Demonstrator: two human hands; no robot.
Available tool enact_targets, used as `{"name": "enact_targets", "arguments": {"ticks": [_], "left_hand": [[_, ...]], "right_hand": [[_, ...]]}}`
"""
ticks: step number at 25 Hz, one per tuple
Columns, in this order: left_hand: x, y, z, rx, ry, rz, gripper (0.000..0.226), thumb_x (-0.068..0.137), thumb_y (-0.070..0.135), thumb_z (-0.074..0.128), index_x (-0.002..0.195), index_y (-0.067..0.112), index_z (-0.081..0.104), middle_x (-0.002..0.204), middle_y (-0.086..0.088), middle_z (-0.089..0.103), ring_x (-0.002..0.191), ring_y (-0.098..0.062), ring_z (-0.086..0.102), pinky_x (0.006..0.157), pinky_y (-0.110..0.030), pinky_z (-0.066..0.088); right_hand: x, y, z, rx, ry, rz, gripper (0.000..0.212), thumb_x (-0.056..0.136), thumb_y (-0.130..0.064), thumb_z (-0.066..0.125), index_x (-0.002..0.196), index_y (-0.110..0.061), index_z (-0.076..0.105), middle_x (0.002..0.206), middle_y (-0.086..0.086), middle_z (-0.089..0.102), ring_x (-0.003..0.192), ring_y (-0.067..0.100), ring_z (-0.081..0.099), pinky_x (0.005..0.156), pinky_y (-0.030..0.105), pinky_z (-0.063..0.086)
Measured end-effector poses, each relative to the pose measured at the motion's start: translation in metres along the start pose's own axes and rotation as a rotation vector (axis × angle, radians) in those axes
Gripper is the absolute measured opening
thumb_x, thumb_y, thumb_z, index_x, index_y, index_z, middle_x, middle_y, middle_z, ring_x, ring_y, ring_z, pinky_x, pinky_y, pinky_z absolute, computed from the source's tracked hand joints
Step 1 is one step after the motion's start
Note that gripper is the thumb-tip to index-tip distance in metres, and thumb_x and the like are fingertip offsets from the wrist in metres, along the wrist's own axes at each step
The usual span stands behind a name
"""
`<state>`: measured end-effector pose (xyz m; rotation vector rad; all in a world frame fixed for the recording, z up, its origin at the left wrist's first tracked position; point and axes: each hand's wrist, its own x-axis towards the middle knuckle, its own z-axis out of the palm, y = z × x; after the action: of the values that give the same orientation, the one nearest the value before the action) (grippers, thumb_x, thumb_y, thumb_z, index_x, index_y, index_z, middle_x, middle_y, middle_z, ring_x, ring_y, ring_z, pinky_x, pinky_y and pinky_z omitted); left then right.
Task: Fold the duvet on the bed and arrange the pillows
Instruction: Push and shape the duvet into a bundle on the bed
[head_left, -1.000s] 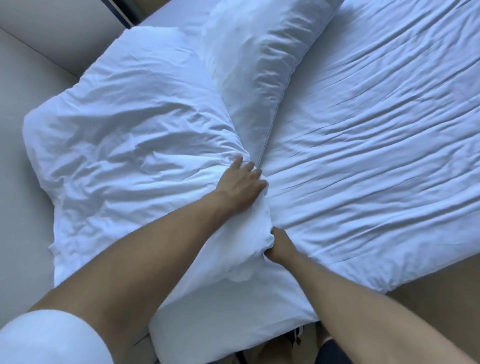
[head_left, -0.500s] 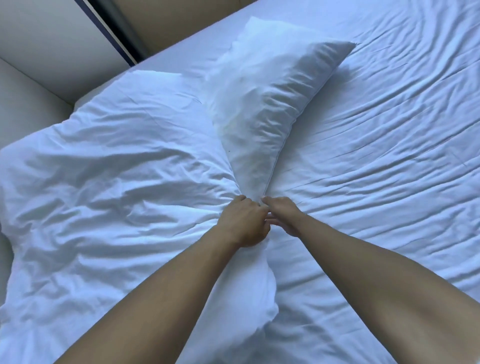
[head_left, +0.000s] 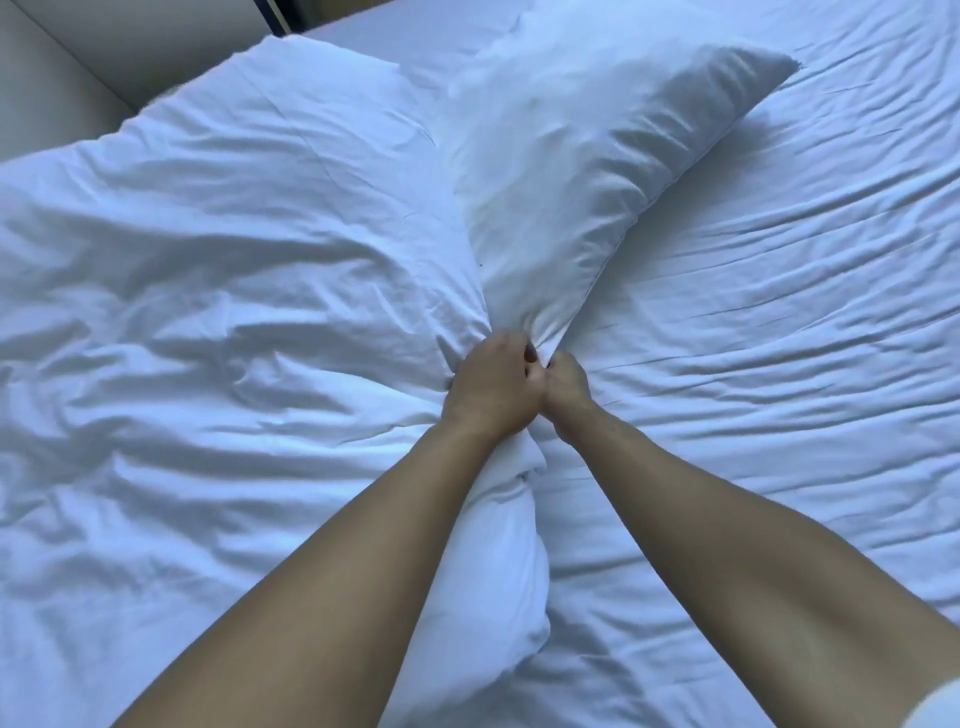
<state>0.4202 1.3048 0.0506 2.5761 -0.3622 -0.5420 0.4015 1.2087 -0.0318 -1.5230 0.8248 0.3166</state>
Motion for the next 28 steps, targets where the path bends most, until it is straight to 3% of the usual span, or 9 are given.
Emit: {"name": "enact_targets", "arguments": {"ticks": [2, 4, 8, 13, 16, 18, 20, 25, 28], "left_hand": [[-0.004, 0.01, -0.007, -0.243, 0.119, -0.166, 0.012, 0.093, 0.025, 0.059, 0.101, 0.017, 0.063, 0.108, 0.004, 0.063, 0.098, -0.015, 0.06, 0.082, -0.029, 0.046], [-0.01, 0.016, -0.007, -0.305, 0.126, -0.219, 0.018, 0.093, 0.028, 0.059, 0.108, 0.019, 0.059, 0.116, 0.005, 0.059, 0.104, -0.016, 0.059, 0.091, -0.035, 0.047], [-0.02, 0.033, 0.013, -0.313, 0.049, -0.232, 0.056, 0.095, 0.046, 0.059, 0.14, 0.014, 0.047, 0.15, -0.009, 0.037, 0.135, -0.027, 0.044, 0.113, -0.048, 0.039], [-0.038, 0.07, 0.05, -0.307, -0.14, -0.218, 0.085, 0.095, 0.059, 0.058, 0.16, 0.015, 0.023, 0.163, -0.008, 0.024, 0.151, -0.026, 0.023, 0.119, -0.042, 0.027], [-0.032, 0.07, 0.081, -0.241, -0.295, -0.326, 0.104, 0.088, 0.069, 0.06, 0.163, 0.014, 0.014, 0.167, -0.011, 0.021, 0.153, -0.028, 0.022, 0.121, -0.045, 0.026], [-0.031, 0.073, 0.101, -0.382, -0.433, -0.437, 0.111, 0.08, 0.078, 0.062, 0.161, 0.014, 0.022, 0.163, -0.009, 0.033, 0.147, -0.03, 0.037, 0.117, -0.044, 0.034], [-0.039, 0.088, 0.123, -0.562, -0.542, -0.457, 0.103, 0.07, 0.086, 0.065, 0.148, 0.02, 0.048, 0.147, -0.003, 0.057, 0.129, -0.025, 0.058, 0.106, -0.04, 0.047], [-0.076, 0.097, 0.14, -0.261, -0.231, -0.435, 0.074, 0.093, 0.067, 0.055, 0.126, 0.002, 0.064, 0.111, -0.013, 0.069, 0.101, -0.032, 0.065, 0.079, -0.034, 0.046], [-0.094, 0.088, 0.114, -0.2, -0.352, -0.431, 0.053, 0.1, 0.056, 0.053, 0.11, 0.006, 0.068, 0.089, 0.0, 0.06, 0.088, -0.025, 0.063, 0.065, -0.032, 0.04]], "right_hand": [[-0.019, -0.004, -0.02, -0.031, -0.013, -0.127, 0.03, 0.092, -0.035, 0.064, 0.069, -0.017, 0.058, 0.061, -0.012, 0.055, 0.061, 0.011, 0.053, 0.057, 0.03, 0.044], [-0.038, -0.014, -0.055, -0.003, 0.017, -0.199, 0.031, 0.09, -0.039, 0.068, 0.075, -0.013, 0.068, 0.066, -0.01, 0.065, 0.067, 0.014, 0.063, 0.065, 0.038, 0.052], [-0.09, -0.011, -0.172, 0.16, 0.02, -0.213, 0.011, 0.093, -0.017, 0.071, 0.088, -0.009, 0.077, 0.082, 0.005, 0.074, 0.078, 0.021, 0.07, 0.07, 0.038, 0.055], [-0.205, 0.119, -0.332, 0.194, -0.004, 0.329, 0.024, 0.095, -0.013, 0.066, 0.116, -0.002, 0.071, 0.116, 0.021, 0.074, 0.108, 0.039, 0.071, 0.097, 0.05, 0.052], [-0.243, 0.2, -0.376, 0.042, 0.212, 0.572, 0.026, 0.084, -0.017, 0.08, 0.081, -0.004, 0.057, 0.086, 0.017, 0.067, 0.078, 0.032, 0.066, 0.074, 0.042, 0.05], [-0.231, 0.21, -0.379, -0.031, 0.281, 0.608, 0.029, 0.085, -0.009, 0.076, 0.07, -0.011, 0.051, 0.073, 0.01, 0.057, 0.067, 0.023, 0.055, 0.069, 0.038, 0.042], [-0.195, 0.201, -0.375, 0.015, 0.399, 0.517, 0.009, 0.089, -0.018, 0.066, 0.082, -0.015, 0.06, 0.084, 0.006, 0.065, 0.08, 0.025, 0.065, 0.074, 0.038, 0.052], [-0.13, 0.159, -0.372, 0.064, 0.46, 0.404, 0.088, 0.075, -0.086, 0.041, 0.126, -0.021, 0.07, 0.13, 0.005, 0.066, 0.12, 0.031, 0.062, 0.107, 0.049, 0.047], [-0.15, 0.142, -0.351, 0.027, 0.393, 0.351, 0.084, 0.078, -0.086, 0.044, 0.124, -0.02, 0.07, 0.13, 0.006, 0.067, 0.119, 0.03, 0.062, 0.108, 0.047, 0.047]]}}
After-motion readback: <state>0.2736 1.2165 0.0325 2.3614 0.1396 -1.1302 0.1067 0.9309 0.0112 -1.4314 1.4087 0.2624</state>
